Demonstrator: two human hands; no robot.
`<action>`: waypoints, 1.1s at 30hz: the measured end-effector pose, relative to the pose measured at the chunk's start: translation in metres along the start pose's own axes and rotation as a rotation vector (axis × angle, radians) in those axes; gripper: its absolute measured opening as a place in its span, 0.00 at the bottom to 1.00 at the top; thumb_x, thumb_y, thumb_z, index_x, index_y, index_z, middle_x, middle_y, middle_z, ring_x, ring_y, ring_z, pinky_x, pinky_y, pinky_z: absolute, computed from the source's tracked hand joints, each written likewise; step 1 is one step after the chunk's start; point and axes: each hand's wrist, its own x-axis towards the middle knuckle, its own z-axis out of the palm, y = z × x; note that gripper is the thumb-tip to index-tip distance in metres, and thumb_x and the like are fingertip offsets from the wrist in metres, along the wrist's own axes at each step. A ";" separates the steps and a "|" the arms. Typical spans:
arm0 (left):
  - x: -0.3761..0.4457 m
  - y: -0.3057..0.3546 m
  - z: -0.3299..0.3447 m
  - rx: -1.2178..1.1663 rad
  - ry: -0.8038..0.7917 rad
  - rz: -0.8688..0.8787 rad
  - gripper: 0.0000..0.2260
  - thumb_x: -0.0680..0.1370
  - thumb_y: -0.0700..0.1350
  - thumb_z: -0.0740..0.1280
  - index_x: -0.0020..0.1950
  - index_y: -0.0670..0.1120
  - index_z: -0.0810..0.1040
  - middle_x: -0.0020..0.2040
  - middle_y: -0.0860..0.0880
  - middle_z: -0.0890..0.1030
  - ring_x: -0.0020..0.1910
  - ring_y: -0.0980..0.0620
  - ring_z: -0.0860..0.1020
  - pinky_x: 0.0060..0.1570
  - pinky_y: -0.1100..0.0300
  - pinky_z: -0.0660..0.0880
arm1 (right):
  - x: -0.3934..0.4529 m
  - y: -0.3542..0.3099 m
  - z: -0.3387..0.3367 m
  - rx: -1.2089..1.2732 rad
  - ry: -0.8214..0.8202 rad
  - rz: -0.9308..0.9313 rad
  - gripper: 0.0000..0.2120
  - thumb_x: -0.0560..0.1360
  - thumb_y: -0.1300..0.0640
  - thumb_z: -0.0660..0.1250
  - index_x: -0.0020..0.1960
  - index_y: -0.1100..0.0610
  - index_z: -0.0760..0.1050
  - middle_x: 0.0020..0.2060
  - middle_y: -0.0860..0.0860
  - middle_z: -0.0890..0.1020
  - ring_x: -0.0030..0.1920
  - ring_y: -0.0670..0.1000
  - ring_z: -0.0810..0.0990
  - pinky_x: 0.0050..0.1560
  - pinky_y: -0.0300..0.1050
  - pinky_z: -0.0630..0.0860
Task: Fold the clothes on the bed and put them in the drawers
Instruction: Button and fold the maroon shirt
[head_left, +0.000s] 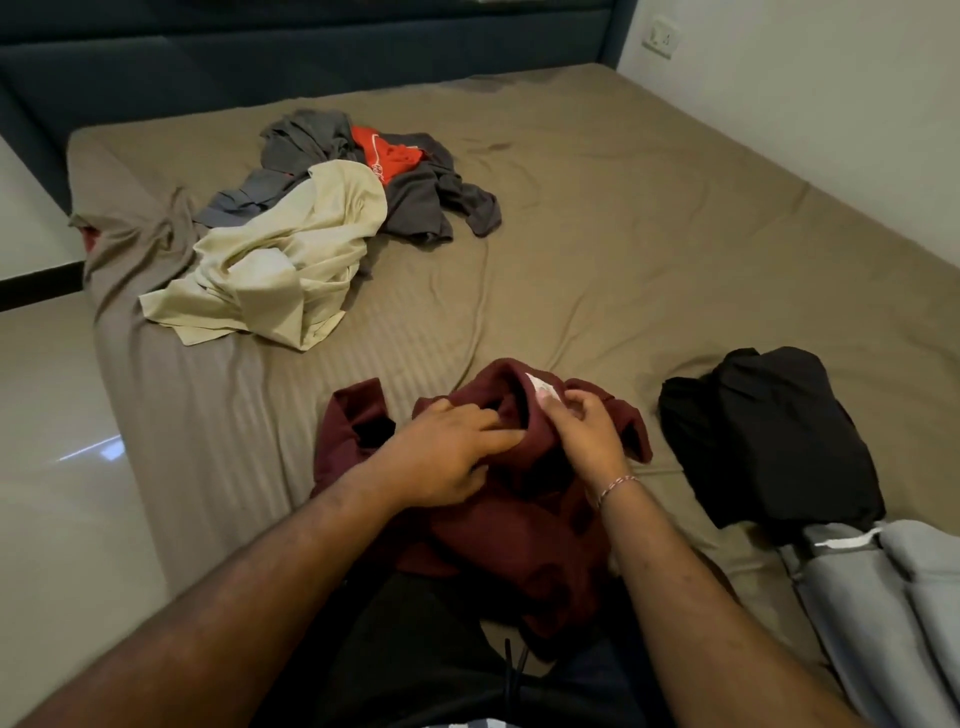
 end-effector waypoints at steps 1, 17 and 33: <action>-0.001 0.008 -0.002 0.070 -0.002 0.004 0.24 0.78 0.52 0.63 0.75 0.59 0.70 0.61 0.54 0.75 0.59 0.52 0.72 0.59 0.51 0.69 | -0.001 -0.003 0.006 -0.107 -0.021 -0.048 0.39 0.62 0.30 0.75 0.68 0.46 0.73 0.60 0.45 0.77 0.57 0.45 0.78 0.62 0.45 0.75; -0.007 0.015 -0.008 -0.374 0.439 -0.550 0.27 0.80 0.54 0.70 0.77 0.55 0.67 0.64 0.53 0.73 0.61 0.57 0.73 0.61 0.59 0.74 | -0.036 -0.025 0.000 0.733 -0.324 0.101 0.11 0.83 0.67 0.60 0.59 0.66 0.80 0.51 0.64 0.85 0.51 0.59 0.86 0.55 0.52 0.83; 0.027 -0.001 -0.110 -1.020 0.378 -0.487 0.14 0.73 0.49 0.80 0.55 0.55 0.79 0.45 0.52 0.82 0.40 0.56 0.80 0.42 0.57 0.78 | -0.036 -0.056 -0.041 -0.536 0.110 -0.594 0.32 0.67 0.60 0.76 0.66 0.49 0.67 0.58 0.49 0.73 0.56 0.50 0.76 0.58 0.49 0.78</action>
